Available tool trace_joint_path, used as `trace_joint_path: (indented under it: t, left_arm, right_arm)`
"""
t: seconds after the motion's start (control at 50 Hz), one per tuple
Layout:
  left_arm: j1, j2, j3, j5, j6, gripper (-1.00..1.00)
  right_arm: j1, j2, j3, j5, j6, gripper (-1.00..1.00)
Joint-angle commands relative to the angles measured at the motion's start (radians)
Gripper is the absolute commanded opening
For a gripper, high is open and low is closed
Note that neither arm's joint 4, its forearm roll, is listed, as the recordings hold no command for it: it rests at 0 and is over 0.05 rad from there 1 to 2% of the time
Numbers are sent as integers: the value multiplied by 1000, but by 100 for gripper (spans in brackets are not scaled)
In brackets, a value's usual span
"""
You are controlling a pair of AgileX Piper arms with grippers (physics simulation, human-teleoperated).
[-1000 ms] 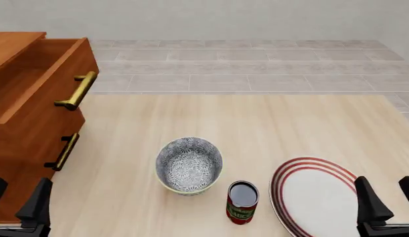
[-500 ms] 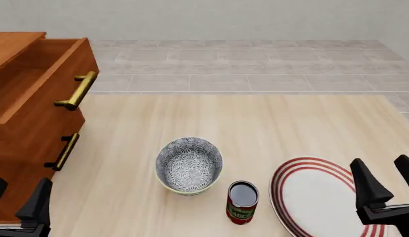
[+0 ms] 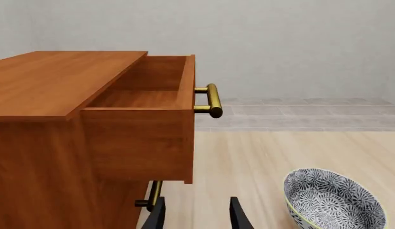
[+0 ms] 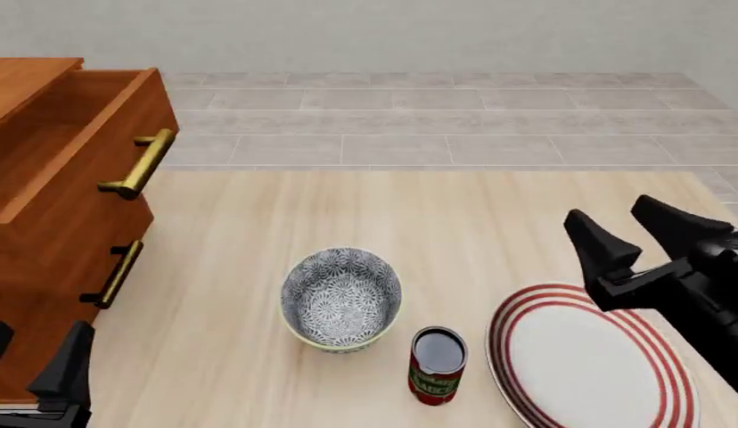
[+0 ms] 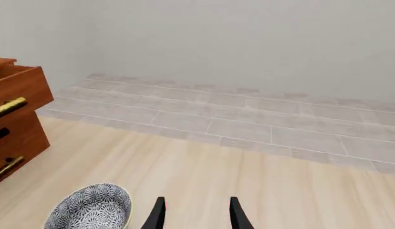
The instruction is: Put the bowl on the plate.
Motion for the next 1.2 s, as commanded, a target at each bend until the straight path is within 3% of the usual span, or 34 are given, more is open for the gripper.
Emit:
trace_joint_path:
  t: [0.02, 0.06, 0.16, 0.22, 0.4, 0.48, 0.58, 0.68, 0.98, 1.2]
  left_arm:
    - [0, 0, 0, 0, 0, 100]
    - [0, 0, 0, 0, 0, 100]
    - [0, 0, 0, 0, 0, 100]
    - [0, 0, 0, 0, 0, 100]
    - [0, 0, 0, 0, 0, 100]
    - [0, 0, 0, 0, 0, 100]
    - [0, 0, 0, 0, 0, 100]
    - [0, 0, 0, 0, 0, 100]
    - [0, 0, 0, 0, 0, 100]
    - [0, 0, 0, 0, 0, 100]
  right_arm:
    - [121, 186, -137, 27, -26, 100]
    - [130, 208, -165, 37, 9, 100]
    - [178, 297, -220, 59, -43, 100]
    - [202, 344, -255, 85, -27, 100]
    - [260, 444, -376, 148, -87, 100]
    - [322, 512, -423, 185, -92, 100]
    - [345, 582, -466, 212, -85, 100]
    - [374, 659, -524, 253, -113, 100]
    - [419, 765, -557, 283, -117, 100]
    - [411, 830, -598, 341, -72, 100]
